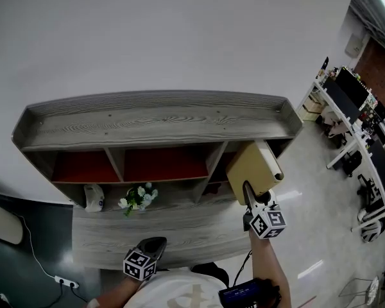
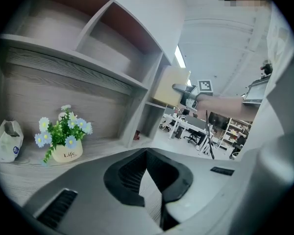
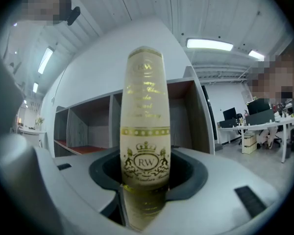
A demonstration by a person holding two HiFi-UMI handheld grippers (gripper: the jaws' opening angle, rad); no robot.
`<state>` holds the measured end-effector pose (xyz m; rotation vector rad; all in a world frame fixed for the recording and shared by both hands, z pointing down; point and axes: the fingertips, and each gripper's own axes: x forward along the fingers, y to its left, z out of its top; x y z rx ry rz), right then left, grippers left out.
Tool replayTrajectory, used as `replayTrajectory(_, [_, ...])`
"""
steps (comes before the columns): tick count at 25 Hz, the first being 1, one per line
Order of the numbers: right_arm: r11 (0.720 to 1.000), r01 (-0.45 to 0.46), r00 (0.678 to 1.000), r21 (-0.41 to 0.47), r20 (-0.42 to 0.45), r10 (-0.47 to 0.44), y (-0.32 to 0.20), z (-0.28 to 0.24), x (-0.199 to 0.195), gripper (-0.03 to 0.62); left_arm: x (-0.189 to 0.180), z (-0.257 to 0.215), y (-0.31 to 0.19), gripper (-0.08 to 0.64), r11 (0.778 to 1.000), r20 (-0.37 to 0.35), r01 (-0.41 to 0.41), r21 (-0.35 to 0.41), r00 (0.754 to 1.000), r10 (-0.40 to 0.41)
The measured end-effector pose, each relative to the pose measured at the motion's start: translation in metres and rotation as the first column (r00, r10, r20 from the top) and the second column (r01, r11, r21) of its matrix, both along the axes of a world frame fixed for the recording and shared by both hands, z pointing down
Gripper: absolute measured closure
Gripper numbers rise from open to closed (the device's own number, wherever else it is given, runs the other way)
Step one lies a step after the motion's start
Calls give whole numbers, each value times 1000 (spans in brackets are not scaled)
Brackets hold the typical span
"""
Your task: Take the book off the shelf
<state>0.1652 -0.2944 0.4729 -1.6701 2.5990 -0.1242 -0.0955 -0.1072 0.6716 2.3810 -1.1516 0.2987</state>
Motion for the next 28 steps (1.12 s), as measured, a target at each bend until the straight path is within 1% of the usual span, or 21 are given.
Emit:
replayTrajectory(5, [1000, -1, 1000, 1, 20, 1, 14, -1, 14, 380, 9, -3, -1, 552, 1000, 1, -30, 2, 1000, 30])
replayTrajectory(16, [999, 38, 998, 15, 58, -39, 45, -2, 25, 380, 19, -9, -8, 552, 997, 9, -75, 9, 997, 75])
replayTrajectory(23, [999, 50, 995, 8, 85, -50, 64, 5, 34, 380, 21, -12, -11, 552, 996, 15, -89, 16, 996, 89])
replayTrajectory(28, [998, 56, 994, -18, 95, -54, 79, 22, 39, 380, 23, -12, -13, 552, 995, 15, -97, 16, 995, 97])
